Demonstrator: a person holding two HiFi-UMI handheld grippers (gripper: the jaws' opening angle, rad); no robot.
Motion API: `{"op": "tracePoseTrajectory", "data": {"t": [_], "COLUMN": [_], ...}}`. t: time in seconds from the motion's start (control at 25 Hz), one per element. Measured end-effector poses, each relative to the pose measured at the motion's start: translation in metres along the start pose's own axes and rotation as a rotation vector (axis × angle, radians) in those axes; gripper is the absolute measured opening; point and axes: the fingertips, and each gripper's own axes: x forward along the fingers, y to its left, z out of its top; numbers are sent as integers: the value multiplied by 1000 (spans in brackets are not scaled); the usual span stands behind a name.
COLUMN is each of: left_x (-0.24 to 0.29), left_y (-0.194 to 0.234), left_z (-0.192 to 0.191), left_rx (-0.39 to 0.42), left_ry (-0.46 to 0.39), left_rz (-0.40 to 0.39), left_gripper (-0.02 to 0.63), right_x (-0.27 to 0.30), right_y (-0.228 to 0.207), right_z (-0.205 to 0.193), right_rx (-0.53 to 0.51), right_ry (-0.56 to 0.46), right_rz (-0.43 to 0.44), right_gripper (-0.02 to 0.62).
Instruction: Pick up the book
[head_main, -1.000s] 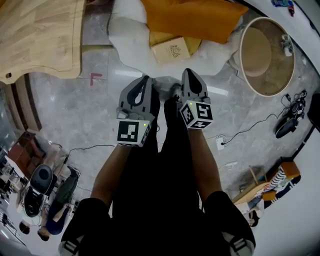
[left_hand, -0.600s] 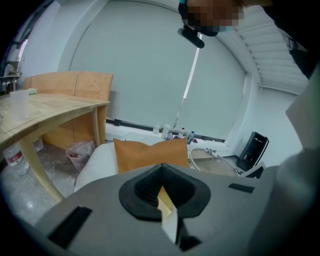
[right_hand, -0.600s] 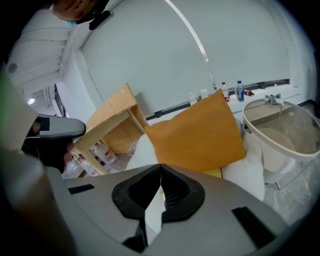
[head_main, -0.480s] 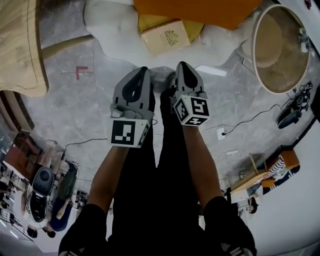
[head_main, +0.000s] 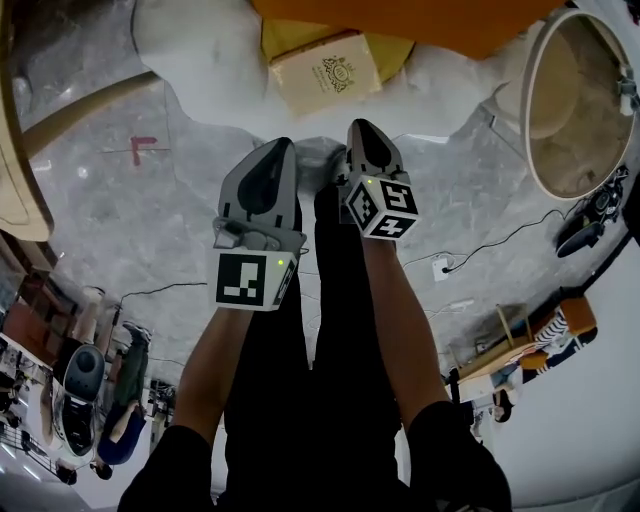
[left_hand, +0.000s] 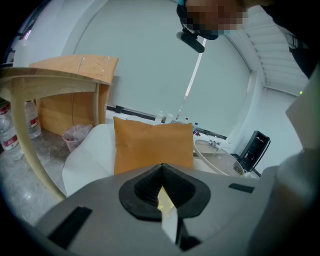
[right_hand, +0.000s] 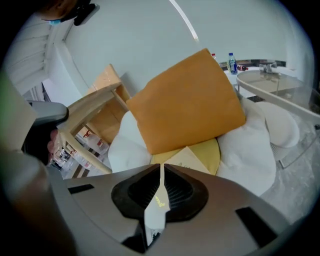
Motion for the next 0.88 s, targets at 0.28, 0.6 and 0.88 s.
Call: {"op": "tracePoseTrajectory", "data": {"t": [0.28,0.6,0.88], "left_x": [18,37,46], "left_y": [11,37,44], "left_z": [-42,-64,-77], "left_rx": [-55,-68,-85], "left_ry": [43,54,70], "left_rz": [-14,-6,-1], "left_gripper": [6,6,6], "right_x": [52,100,129], "right_y": [-47,-65,-74], "right_z": [-67,-117,-143], "right_rx": [149,297,421], "right_ry": [94,154,163], "right_rz": [-5,73,103], "right_gripper": [71,161,263]}}
